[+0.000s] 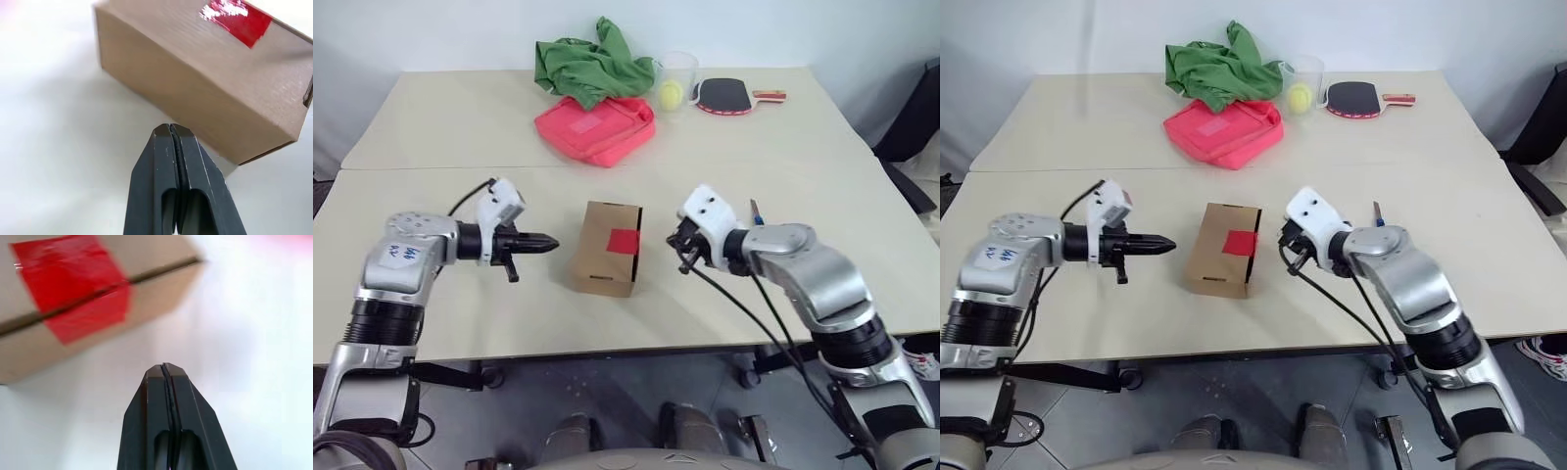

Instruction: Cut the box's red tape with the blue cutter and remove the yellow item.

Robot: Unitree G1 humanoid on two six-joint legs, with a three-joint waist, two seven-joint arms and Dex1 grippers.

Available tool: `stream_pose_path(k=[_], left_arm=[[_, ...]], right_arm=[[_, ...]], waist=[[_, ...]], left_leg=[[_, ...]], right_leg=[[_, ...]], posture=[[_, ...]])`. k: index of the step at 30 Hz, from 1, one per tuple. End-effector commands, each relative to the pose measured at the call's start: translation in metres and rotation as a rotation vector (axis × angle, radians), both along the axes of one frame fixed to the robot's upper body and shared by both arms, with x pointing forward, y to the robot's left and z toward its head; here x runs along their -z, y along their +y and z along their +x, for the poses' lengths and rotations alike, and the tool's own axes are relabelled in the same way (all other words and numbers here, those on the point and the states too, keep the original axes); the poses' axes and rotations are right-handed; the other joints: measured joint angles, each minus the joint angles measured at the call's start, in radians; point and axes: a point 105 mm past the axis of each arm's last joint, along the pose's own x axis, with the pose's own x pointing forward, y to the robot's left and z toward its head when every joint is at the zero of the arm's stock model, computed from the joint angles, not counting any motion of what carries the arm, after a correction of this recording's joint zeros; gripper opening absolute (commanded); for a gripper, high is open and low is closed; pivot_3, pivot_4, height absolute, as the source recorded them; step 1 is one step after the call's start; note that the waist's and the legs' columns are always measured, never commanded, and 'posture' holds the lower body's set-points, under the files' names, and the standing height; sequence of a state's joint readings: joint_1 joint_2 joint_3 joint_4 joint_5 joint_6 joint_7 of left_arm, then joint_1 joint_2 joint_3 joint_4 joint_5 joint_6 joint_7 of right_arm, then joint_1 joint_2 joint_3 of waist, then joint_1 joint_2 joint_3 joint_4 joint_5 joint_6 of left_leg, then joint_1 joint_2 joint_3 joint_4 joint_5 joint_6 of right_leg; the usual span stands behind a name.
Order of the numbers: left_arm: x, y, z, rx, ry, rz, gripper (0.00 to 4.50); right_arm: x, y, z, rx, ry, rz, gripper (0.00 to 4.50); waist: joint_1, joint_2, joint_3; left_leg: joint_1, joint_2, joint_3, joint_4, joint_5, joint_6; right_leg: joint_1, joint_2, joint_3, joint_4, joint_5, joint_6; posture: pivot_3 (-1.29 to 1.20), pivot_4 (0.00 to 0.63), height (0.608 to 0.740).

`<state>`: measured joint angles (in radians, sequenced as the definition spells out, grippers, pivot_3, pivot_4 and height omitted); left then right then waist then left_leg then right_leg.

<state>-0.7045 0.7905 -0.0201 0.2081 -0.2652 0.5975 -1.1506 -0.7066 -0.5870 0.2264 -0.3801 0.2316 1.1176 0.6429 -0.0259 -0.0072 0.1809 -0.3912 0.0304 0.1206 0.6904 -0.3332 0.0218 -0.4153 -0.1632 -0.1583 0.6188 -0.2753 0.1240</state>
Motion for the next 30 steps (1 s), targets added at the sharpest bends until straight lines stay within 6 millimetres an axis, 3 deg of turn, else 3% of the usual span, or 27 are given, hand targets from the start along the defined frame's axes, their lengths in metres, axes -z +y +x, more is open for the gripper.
stream_pose_path(k=[1,4,8,11,22,23,30], left_arm=[[-0.025,-0.010,0.002,0.077,-0.104,0.001,0.00],[-0.041,-0.040,-0.001,0.232,-0.183,-0.050,0.00],[-0.036,-0.058,-0.005,0.364,-0.194,-0.065,0.00],[-0.027,-0.062,-0.002,0.399,-0.182,-0.034,0.00],[-0.013,-0.063,0.019,0.430,-0.202,0.094,0.00],[-0.013,-0.063,0.020,0.434,-0.205,0.104,0.00],[-0.008,-0.063,0.030,0.434,-0.207,0.166,0.00]], right_arm=[[-0.017,0.000,-0.009,-0.012,-0.039,0.024,0.02],[-0.028,0.007,-0.012,0.008,-0.028,0.066,0.02],[-0.033,0.016,-0.016,0.004,-0.013,0.098,0.02],[-0.033,0.017,-0.018,0.010,0.009,0.104,0.58],[-0.046,0.025,-0.006,0.168,0.080,0.229,4.25],[-0.045,0.026,-0.004,0.183,0.088,0.236,4.43],[-0.032,0.028,0.006,0.272,0.130,0.246,4.43]], waist=[[0.001,0.000,0.000],[0.009,0.000,0.000],[0.006,0.000,0.000],[0.001,0.000,0.000],[0.001,0.000,0.000],[0.001,0.000,0.000],[-0.003,0.000,0.000]], left_leg=[[0.000,0.000,0.000,0.000,0.000,0.000],[-0.001,0.000,0.000,0.000,0.000,0.000],[0.000,0.000,0.001,0.000,0.000,0.000],[-0.001,0.000,0.002,0.000,0.000,0.000],[-0.001,-0.001,0.001,0.000,0.000,0.000],[-0.001,-0.001,0.001,0.000,0.000,0.000],[-0.005,-0.001,0.002,0.000,0.000,0.000]], right_leg=[[0.000,0.000,0.000,0.000,0.000,0.000],[0.000,0.000,0.000,0.000,0.000,0.000],[0.000,0.000,0.000,0.000,0.000,0.000],[0.000,0.000,-0.001,0.000,0.000,0.000],[0.000,0.000,-0.001,0.000,0.000,0.000],[0.000,0.000,-0.001,0.000,0.000,0.000],[-0.004,0.000,-0.001,0.001,0.000,0.000]], posture=[[0.00,0.150,0.740],[0.00,0.150,0.740],[0.00,0.150,0.740],[0.00,0.150,0.740],[0.00,0.150,0.740],[0.00,0.150,0.740],[0.00,0.150,0.740]])
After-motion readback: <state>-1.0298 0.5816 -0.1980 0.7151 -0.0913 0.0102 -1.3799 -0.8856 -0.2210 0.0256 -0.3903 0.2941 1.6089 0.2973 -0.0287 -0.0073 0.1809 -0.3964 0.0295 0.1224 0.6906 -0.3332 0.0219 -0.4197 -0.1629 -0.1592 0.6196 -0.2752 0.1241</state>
